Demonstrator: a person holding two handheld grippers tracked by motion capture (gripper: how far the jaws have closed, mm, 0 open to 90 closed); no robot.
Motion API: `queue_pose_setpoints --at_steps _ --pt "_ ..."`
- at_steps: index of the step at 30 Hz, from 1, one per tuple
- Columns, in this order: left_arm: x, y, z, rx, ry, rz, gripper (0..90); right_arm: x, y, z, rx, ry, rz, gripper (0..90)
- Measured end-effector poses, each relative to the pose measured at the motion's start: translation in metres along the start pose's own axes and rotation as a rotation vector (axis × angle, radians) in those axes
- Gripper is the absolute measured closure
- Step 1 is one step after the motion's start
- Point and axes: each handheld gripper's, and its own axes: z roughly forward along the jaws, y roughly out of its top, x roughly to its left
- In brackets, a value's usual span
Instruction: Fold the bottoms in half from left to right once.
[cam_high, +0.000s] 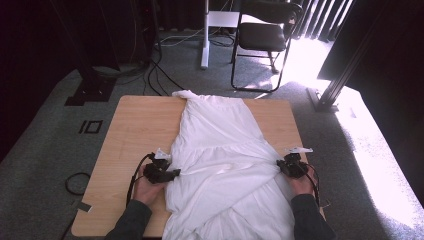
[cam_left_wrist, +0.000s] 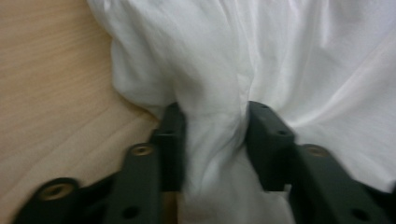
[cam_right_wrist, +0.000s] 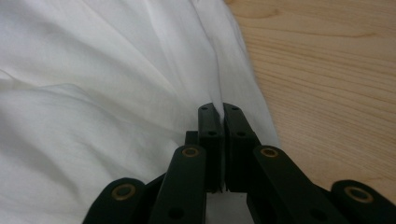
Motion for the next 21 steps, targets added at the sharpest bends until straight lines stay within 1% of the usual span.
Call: queue_pose_setpoints --at_steps 1,2,3,4,5,7,9,10,11,12,14,16,18,19,20,21 --pt "0.001 0.001 0.001 0.001 0.0 -0.003 72.4 0.0 0.0 0.0 -0.004 0.002 0.004 87.4" --pt "0.003 0.001 0.001 -0.001 -0.008 -0.007 78.3 0.001 -0.001 0.0 -0.007 0.005 0.007 87.4" --pt "0.005 0.002 0.002 -0.005 0.007 -0.007 81.9 0.001 -0.001 0.001 -0.01 0.004 0.006 87.4" --pt "0.007 0.004 0.002 -0.002 0.032 -0.002 83.7 0.002 -0.001 0.001 -0.013 0.003 0.002 87.4" --pt "0.011 0.006 0.002 0.003 0.056 0.001 84.3 0.004 -0.001 0.001 -0.014 0.005 -0.001 87.4" --pt "0.021 0.011 0.001 0.023 0.121 0.009 85.3 0.006 0.0 0.002 -0.019 0.012 -0.011 86.8" --pt "0.035 0.016 0.001 0.034 0.177 -0.004 85.6 0.01 0.001 0.004 -0.028 0.037 -0.019 86.2" --pt "0.043 0.019 0.001 0.035 0.196 -0.016 85.7 0.012 0.001 0.006 -0.033 0.05 -0.025 86.2" --pt "0.043 0.019 0.001 0.035 0.196 -0.016 85.7 0.012 0.001 0.006 -0.033 0.05 -0.025 86.2" --pt "0.056 0.024 0.002 0.037 0.23 -0.033 85.7 0.015 0.003 0.007 -0.038 0.059 -0.031 86.2" --pt "0.065 0.031 0.004 0.049 0.276 -0.035 85.8 0.026 0.008 0.014 -0.051 0.071 -0.053 87.0" --pt "0.071 0.037 0.006 0.057 0.313 -0.037 85.7 0.033 0.014 0.019 -0.055 0.064 -0.07 87.1" --pt "0.077 0.043 0.01 0.06 0.326 -0.053 84.4 0.038 0.023 0.026 -0.054 0.038 -0.092 87.0" --pt "0.078 0.043 0.011 0.058 0.316 -0.061 83.1 0.038 0.026 0.029 -0.054 0.021 -0.096 87.0" --pt "0.077 0.043 0.012 0.048 0.289 -0.063 80.1 0.037 0.03 0.032 -0.048 0.005 -0.082 86.6" --pt "0.076 0.043 0.011 0.044 0.268 -0.062 74.2 0.035 0.034 0.033 -0.033 -0.01 -0.061 83.8"
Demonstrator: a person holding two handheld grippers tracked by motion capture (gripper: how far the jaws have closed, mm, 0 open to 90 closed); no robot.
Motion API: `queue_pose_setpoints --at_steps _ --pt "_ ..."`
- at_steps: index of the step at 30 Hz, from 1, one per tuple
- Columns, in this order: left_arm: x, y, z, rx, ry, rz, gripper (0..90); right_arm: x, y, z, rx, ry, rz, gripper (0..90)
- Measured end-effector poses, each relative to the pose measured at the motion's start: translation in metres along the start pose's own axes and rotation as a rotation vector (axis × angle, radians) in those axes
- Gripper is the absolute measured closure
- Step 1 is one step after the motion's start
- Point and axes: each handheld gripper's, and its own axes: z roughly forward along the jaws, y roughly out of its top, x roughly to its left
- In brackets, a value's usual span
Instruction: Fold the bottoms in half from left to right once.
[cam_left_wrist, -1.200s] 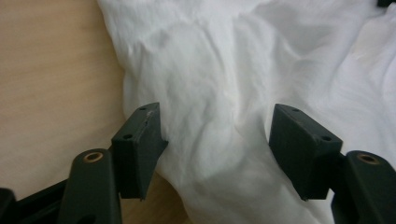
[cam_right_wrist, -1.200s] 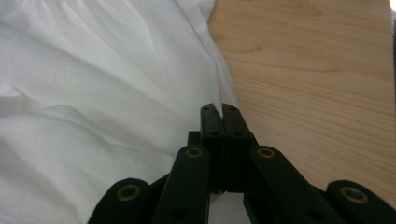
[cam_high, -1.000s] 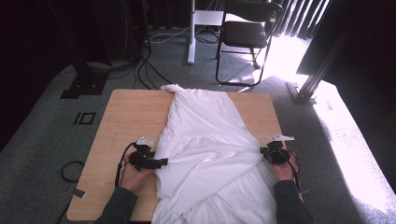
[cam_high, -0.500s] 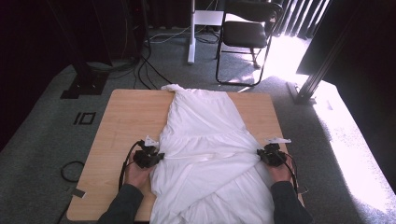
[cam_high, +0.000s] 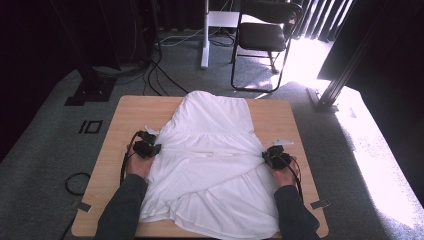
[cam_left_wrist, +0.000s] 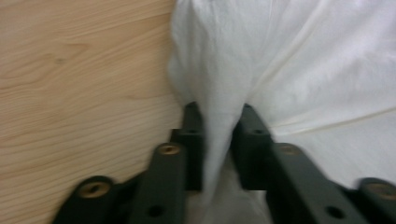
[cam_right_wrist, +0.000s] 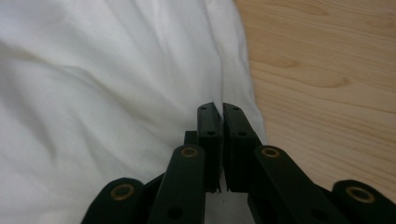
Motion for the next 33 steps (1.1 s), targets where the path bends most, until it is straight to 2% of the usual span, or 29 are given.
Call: queue_pose_setpoints --at_steps 1,2,3,4,5,7,8,9,12,13,14,16,17,19,21,22,26,30,32,33 --pt "-0.002 -0.001 -0.002 -0.005 -0.005 0.0 67.9 0.0 0.004 0.0 0.018 -0.026 0.006 75.8" --pt "-0.002 -0.001 -0.002 -0.005 -0.005 0.0 65.3 0.0 0.004 0.0 0.018 -0.026 0.006 75.8" --pt "-0.002 -0.004 -0.012 -0.044 -0.041 -0.012 65.3 0.001 0.007 -0.003 0.01 -0.053 -0.002 69.2" --pt "-0.002 -0.005 -0.017 -0.057 -0.048 -0.028 57.9 0.006 0.015 -0.014 -0.049 -0.086 -0.004 60.1" --pt "-0.001 -0.006 -0.021 -0.068 -0.054 -0.042 56.6 0.01 0.019 -0.02 -0.077 -0.082 -0.002 58.1" --pt "-0.002 -0.009 -0.031 -0.097 -0.067 -0.059 54.4 0.022 0.026 -0.029 -0.119 -0.029 -0.028 56.6" --pt "-0.004 -0.01 -0.036 -0.105 -0.074 -0.059 54.0 0.03 0.03 -0.031 -0.129 0.015 -0.041 56.5" --pt "-0.007 -0.011 -0.04 -0.11 -0.079 -0.054 53.4 0.037 0.032 -0.032 -0.135 0.058 -0.054 56.3" --pt "-0.015 -0.016 -0.049 -0.127 -0.097 -0.029 52.7 0.06 0.038 -0.026 -0.121 0.145 -0.081 53.5" --pt "-0.018 -0.018 -0.051 -0.135 -0.104 -0.027 52.4 0.067 0.04 -0.023 -0.113 0.164 -0.089 52.0" --pt "-0.018 -0.018 -0.051 -0.135 -0.104 -0.027 52.4 0.067 0.04 -0.023 -0.113 0.164 -0.089 52.0" --pt "-0.026 -0.023 -0.058 -0.153 -0.114 -0.01 52.4 0.08 0.041 -0.01 -0.062 0.168 -0.114 49.1" --pt "-0.028 -0.024 -0.06 -0.163 -0.124 -0.007 52.4 0.082 0.04 -0.005 -0.033 0.18 -0.12 51.2" --pt "-0.033 -0.026 -0.065 -0.17 -0.149 0.0 52.1 0.084 0.035 0.001 0.023 0.191 -0.14 68.2" --pt "-0.038 -0.028 -0.069 -0.172 -0.182 0.014 52.2 0.086 0.029 -0.003 0.037 0.18 -0.173 81.8" --pt "-0.042 -0.029 -0.07 -0.169 -0.188 0.027 52.2 0.085 0.026 -0.008 0.034 0.185 -0.182 85.7" --pt "-0.058 -0.034 -0.073 -0.167 -0.229 0.072 52.5 0.079 0.012 -0.036 -0.003 0.182 -0.202 87.7" --pt "-0.069 -0.043 -0.069 -0.142 -0.252 0.09 52.4 0.065 -0.01 -0.068 -0.047 0.182 -0.171 86.6" --pt "-0.071 -0.045 -0.067 -0.132 -0.261 0.09 52.4 0.061 -0.016 -0.074 -0.043 0.18 -0.163 86.6" --pt "-0.072 -0.051 -0.064 -0.111 -0.266 0.097 52.4 0.058 -0.023 -0.078 -0.033 0.169 -0.158 86.5"
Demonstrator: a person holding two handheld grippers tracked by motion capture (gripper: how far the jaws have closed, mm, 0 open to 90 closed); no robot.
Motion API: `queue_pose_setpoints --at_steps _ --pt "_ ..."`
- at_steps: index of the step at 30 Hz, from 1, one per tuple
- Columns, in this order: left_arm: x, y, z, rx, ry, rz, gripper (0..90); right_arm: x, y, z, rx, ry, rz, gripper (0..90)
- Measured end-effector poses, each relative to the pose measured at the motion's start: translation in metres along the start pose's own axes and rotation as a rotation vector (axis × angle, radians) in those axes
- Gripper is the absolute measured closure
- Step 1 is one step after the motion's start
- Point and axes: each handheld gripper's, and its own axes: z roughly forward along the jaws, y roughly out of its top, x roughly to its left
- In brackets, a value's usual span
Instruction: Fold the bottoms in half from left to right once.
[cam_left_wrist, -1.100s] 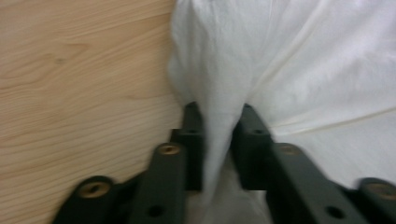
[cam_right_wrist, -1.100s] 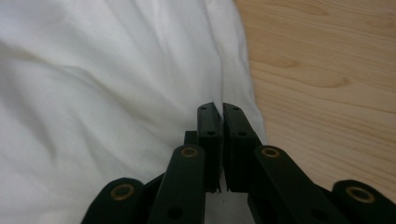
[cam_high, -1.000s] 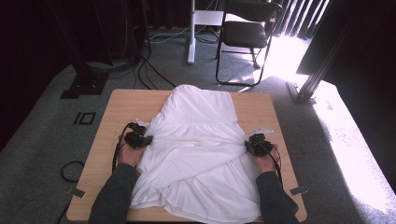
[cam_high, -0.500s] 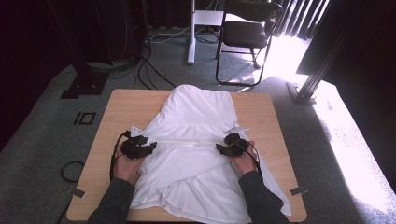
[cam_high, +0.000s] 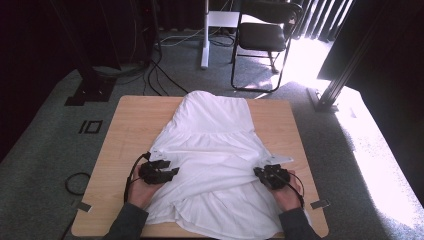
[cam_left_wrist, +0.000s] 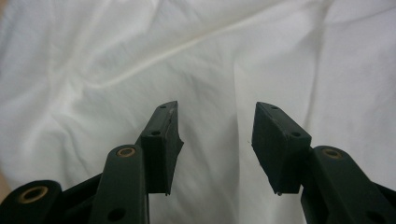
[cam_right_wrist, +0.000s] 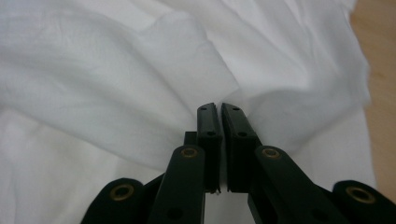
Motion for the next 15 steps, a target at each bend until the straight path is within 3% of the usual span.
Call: queue_pose_setpoints --at_steps 1,4,6,8,11,15 --pt "-0.001 -0.003 0.001 0.01 -0.002 0.002 52.4 -0.003 -0.015 -0.008 0.023 -0.008 0.015 86.5" --pt "-0.001 -0.008 0.001 0.023 -0.007 0.0 52.4 -0.006 -0.032 -0.014 0.049 -0.021 0.04 83.5" --pt "-0.004 -0.008 0.001 0.028 -0.011 0.003 52.3 -0.007 -0.034 -0.015 0.037 -0.022 0.046 73.5" --pt "-0.007 -0.007 -0.001 0.032 -0.014 0.012 52.2 -0.006 -0.027 -0.015 0.006 -0.047 0.046 63.8" --pt "-0.01 -0.009 -0.004 0.034 -0.007 0.026 51.6 -0.003 -0.007 -0.01 -0.04 -0.038 0.038 59.3" --pt "-0.007 -0.015 -0.006 0.038 -0.003 0.009 50.4 0.001 0.022 0.011 -0.042 -0.009 0.023 54.1"
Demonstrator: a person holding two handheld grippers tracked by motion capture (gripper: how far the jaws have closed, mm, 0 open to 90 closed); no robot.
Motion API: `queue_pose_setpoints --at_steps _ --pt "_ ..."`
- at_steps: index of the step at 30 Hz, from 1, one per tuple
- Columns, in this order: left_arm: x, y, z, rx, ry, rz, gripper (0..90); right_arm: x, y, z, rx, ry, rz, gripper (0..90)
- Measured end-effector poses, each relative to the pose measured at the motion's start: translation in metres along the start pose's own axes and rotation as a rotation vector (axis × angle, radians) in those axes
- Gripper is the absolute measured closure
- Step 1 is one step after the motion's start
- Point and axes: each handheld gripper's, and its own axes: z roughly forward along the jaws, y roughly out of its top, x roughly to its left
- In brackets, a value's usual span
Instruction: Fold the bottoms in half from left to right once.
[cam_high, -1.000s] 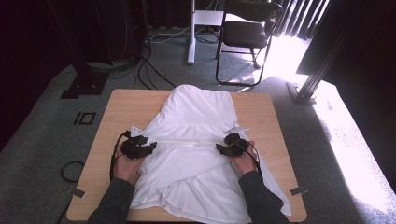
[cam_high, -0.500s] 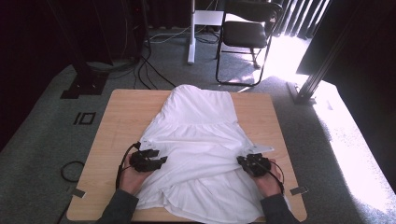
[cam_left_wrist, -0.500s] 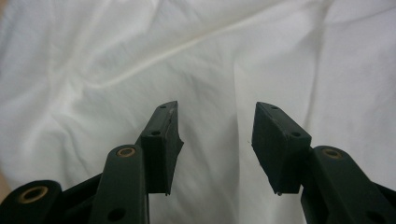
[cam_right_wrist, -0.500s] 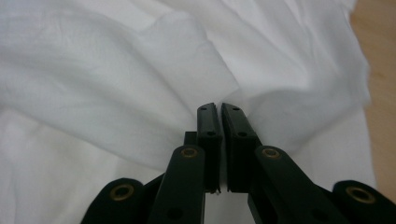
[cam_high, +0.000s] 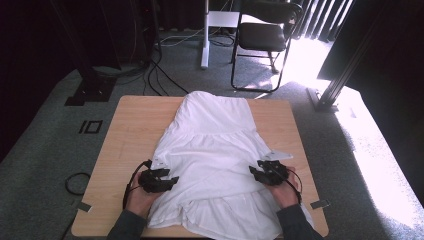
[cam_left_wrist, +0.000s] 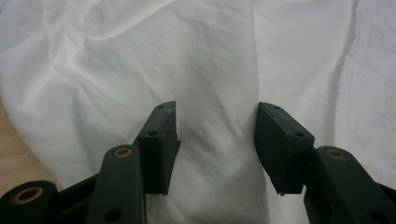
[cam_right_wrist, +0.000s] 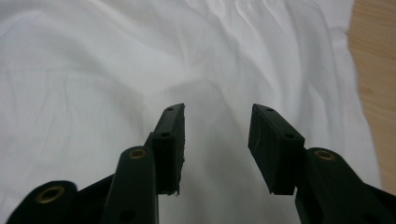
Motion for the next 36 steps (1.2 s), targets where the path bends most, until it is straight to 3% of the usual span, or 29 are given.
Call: queue_pose_setpoints --at_steps 4,6,7,9,10,12,13,18,22,25,27,28,30,31,33,36 --pt "0.005 -0.008 0.002 0.021 0.031 -0.04 47.5 0.0 0.015 0.031 0.045 0.032 0.036 46.2" --pt "0.008 -0.012 0.005 0.032 0.033 -0.052 45.6 0.001 0.016 0.044 0.093 0.039 0.036 42.9" --pt "0.009 -0.014 0.007 0.039 0.03 -0.058 45.6 0.002 0.016 0.049 0.114 0.039 0.035 46.5" --pt "0.009 -0.016 0.01 0.04 0.036 -0.048 50.0 0.004 0.013 0.052 0.141 0.071 0.019 68.0" --pt "0.008 -0.016 0.009 0.043 0.036 -0.033 61.8 0.005 0.011 0.049 0.141 0.088 0.01 74.5" --pt "0.007 -0.016 0.007 0.04 0.008 -0.035 79.9 0.007 0.006 0.039 0.131 0.098 -0.004 83.2" --pt "0.007 -0.016 0.005 0.037 0.001 -0.033 83.2 0.007 0.003 0.032 0.121 0.098 -0.015 85.9" --pt "0.008 -0.016 -0.008 0.032 0.011 -0.031 85.8 -0.001 -0.017 -0.021 0.045 0.111 -0.016 88.4" --pt "0.012 -0.015 -0.015 0.04 0.061 -0.028 85.8 -0.012 -0.041 -0.069 0.005 0.09 -0.015 88.3" --pt "0.013 -0.015 -0.015 0.043 0.06 -0.033 78.8 -0.02 -0.065 -0.099 -0.023 0.103 0.017 88.2" --pt "0.012 -0.015 -0.014 0.041 0.055 -0.034 73.5 -0.022 -0.073 -0.107 -0.022 0.106 0.027 88.0" --pt "0.012 -0.014 -0.014 0.038 0.057 -0.033 66.2 -0.024 -0.091 -0.119 -0.005 0.135 0.047 86.8" --pt "0.011 -0.014 -0.014 0.032 0.063 -0.038 60.5 -0.022 -0.103 -0.126 0.022 0.18 0.046 79.7" --pt "0.01 -0.014 -0.014 0.029 0.057 -0.039 59.3 -0.02 -0.107 -0.129 0.015 0.18 0.036 73.6" --pt "0.007 -0.013 -0.015 0.027 0.053 -0.026 56.3 -0.021 -0.11 -0.133 -0.02 0.154 0.06 60.5" --pt "0.0 -0.013 -0.017 0.019 0.038 -0.003 53.6 -0.024 -0.105 -0.128 -0.053 0.12 0.092 56.0"
